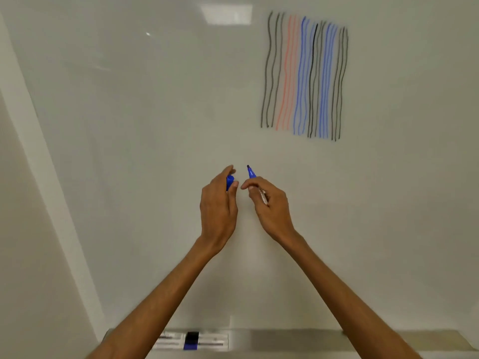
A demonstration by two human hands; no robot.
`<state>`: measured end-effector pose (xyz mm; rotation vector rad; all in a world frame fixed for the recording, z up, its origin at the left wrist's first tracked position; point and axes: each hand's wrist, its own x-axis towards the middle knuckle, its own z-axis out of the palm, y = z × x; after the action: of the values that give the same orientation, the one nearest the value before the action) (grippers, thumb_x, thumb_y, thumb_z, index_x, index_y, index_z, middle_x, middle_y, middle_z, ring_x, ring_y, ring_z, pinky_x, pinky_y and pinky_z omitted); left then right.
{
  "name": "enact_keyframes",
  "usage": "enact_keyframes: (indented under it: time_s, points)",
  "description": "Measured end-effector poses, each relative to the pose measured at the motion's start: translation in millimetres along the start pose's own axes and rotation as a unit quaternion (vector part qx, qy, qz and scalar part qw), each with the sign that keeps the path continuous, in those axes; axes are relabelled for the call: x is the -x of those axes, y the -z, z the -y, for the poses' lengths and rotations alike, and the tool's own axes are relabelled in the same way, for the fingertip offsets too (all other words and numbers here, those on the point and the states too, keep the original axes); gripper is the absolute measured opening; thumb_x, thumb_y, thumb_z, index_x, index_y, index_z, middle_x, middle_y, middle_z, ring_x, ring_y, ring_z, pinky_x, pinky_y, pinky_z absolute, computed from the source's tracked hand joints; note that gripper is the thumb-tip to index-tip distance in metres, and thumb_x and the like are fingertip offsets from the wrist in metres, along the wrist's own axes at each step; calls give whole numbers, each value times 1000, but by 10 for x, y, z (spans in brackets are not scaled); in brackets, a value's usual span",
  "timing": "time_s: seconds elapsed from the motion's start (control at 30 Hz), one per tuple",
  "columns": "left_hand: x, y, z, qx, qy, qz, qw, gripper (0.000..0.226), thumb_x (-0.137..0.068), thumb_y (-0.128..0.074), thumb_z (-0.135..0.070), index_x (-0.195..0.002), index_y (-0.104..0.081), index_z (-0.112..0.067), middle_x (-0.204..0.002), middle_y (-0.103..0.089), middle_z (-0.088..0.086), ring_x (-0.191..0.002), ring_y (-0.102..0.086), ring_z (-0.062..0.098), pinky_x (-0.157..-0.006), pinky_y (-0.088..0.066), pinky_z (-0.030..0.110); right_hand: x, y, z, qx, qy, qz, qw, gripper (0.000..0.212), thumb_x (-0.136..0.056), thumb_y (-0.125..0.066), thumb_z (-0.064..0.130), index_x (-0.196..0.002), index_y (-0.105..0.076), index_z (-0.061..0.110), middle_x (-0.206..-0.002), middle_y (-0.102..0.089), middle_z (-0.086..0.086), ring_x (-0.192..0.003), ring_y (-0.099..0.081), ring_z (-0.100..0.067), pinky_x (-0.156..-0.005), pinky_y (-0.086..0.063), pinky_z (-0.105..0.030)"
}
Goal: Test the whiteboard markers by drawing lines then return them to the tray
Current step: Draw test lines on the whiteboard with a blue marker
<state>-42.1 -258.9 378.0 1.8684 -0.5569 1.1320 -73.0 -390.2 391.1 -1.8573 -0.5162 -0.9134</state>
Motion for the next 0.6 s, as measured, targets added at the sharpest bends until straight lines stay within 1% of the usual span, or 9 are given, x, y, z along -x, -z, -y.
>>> enact_keyframes:
  time_s: [0.07, 0.13, 0.2, 0.27, 0.3, 0.37, 0.43, 0.5, 0.6]
  points:
    - [-317, 17, -40, -15, -21, -29, 999, 47, -103, -40, -36, -142, -48, -11, -136, -59, 5, -119, -56, 18, -104, -38, 24, -267, 84, 135, -37, 3, -13, 999, 30, -97, -41, 21, -102, -70, 17, -86, -66, 9, -64, -59, -9, -59, -46, -25]
    - [-635, 46, -100, -29, -34, -53, 998, 51, -103, -38, -37, -145, -44, -9, -138, -57, 9, -120, -55, 22, -104, -36, 25, -528, 196, 288, -50, 45, -17, 998, 34, -90, -36, 15, -105, -67, 16, -87, -66, -2, -68, -60, -23, -55, -44, -22]
    - [-941, 85, -184, -33, -44, -69, 996, 50, -103, -42, -35, -147, -40, -10, -139, -55, 11, -121, -53, 27, -104, -39, 30, -782, 305, 450, -64, 84, -18, 994, 36, -85, -39, 5, -109, -63, 15, -92, -64, 0, -65, -58, -30, -52, -47, -24]
    - [-1228, 117, -278, -24, -47, -76, 996, 49, -103, -47, -29, -148, -38, -11, -140, -53, 11, -125, -51, 29, -106, -40, 35, -1015, 394, 595, -52, 124, -26, 991, 33, -84, -48, 0, -112, -60, 14, -101, -62, 6, -56, -55, -17, -50, -48, -27]
    - [-1363, 129, -324, -13, -45, -77, 996, 48, -103, -50, -26, -147, -38, -11, -141, -52, 10, -128, -49, 27, -107, -40, 34, -1130, 424, 641, -38, 142, -31, 989, 30, -85, -56, 2, -112, -58, 13, -105, -61, 6, -57, -56, -12, -49, -48, -26]
    - [-1620, 151, -408, 1, -56, -85, 995, 47, -101, -54, -24, -144, -41, -9, -141, -51, 9, -130, -48, 25, -108, -41, 34, -1352, 459, 726, -27, 152, -46, 987, 30, -84, -73, 12, -109, -57, 14, -102, -62, 3, -65, -61, -15, -53, -52, -33]
    - [-1863, 160, -462, -5, -78, -98, 992, 46, -101, -54, -23, -142, -42, -7, -139, -53, 10, -129, -50, 24, -109, -43, 37, -1550, 462, 822, -36, 144, -76, 986, 36, -81, -82, 25, -105, -58, 12, -93, -63, -3, -73, -63, -24, -63, -56, -40]
    - [-2097, 157, -491, -17, -97, -110, 989, 47, -101, -53, -22, -143, -41, -3, -136, -56, 12, -128, -51, 26, -112, -41, 42, -1711, 455, 924, -58, 138, -109, 983, 33, -83, -78, 35, -98, -60, 12, -85, -63, -3, -69, -61, -24, -60, -55, -38]
    - [-2436, 162, -501, -62, -135, -126, 981, 47, -103, -48, -21, -144, -42, 1, -144, -51, 16, -138, -44, 30, -119, -29, 43, -1935, 466, 1015, -99, 120, -148, 977, 25, -93, -57, 43, -92, -62, 18, -71, -63, 4, -58, -58, -23, -44, -44, -30]
